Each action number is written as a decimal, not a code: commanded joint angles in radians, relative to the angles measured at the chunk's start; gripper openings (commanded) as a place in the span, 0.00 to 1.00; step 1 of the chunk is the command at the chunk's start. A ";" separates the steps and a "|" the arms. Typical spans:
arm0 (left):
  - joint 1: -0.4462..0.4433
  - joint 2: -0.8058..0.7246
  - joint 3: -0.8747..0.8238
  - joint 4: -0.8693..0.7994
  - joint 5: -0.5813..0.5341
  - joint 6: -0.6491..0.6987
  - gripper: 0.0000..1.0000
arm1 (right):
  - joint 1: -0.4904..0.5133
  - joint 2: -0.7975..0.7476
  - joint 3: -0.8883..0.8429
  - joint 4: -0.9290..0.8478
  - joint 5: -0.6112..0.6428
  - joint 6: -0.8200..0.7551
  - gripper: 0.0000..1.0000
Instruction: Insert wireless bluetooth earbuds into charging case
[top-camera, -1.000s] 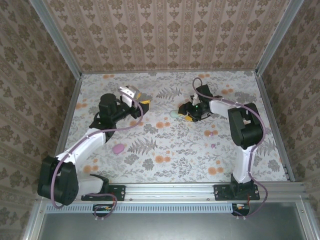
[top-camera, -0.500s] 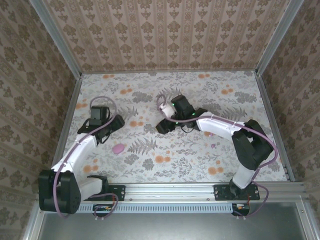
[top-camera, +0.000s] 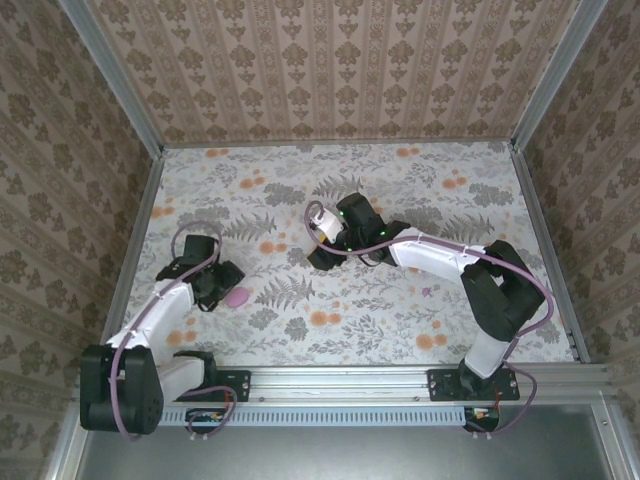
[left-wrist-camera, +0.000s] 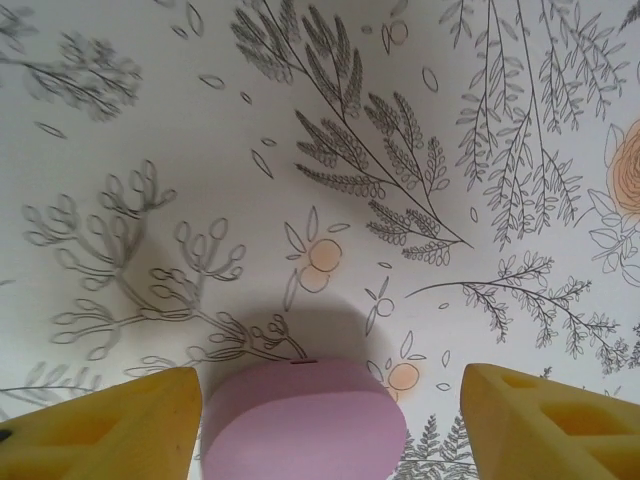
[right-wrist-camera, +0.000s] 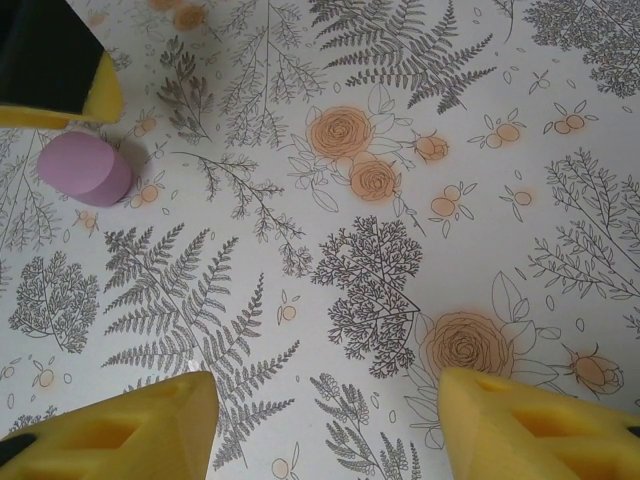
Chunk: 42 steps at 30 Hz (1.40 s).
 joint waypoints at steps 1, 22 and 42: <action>-0.004 0.026 -0.027 0.066 0.067 -0.051 0.69 | -0.003 0.013 0.000 0.011 0.022 -0.006 0.62; -0.119 0.231 0.037 0.286 0.187 -0.083 0.68 | 0.040 0.052 -0.151 0.263 -0.127 -0.158 0.64; -0.086 0.120 0.063 0.150 0.096 -0.070 0.68 | 0.228 0.348 0.039 0.437 -0.104 -0.247 0.65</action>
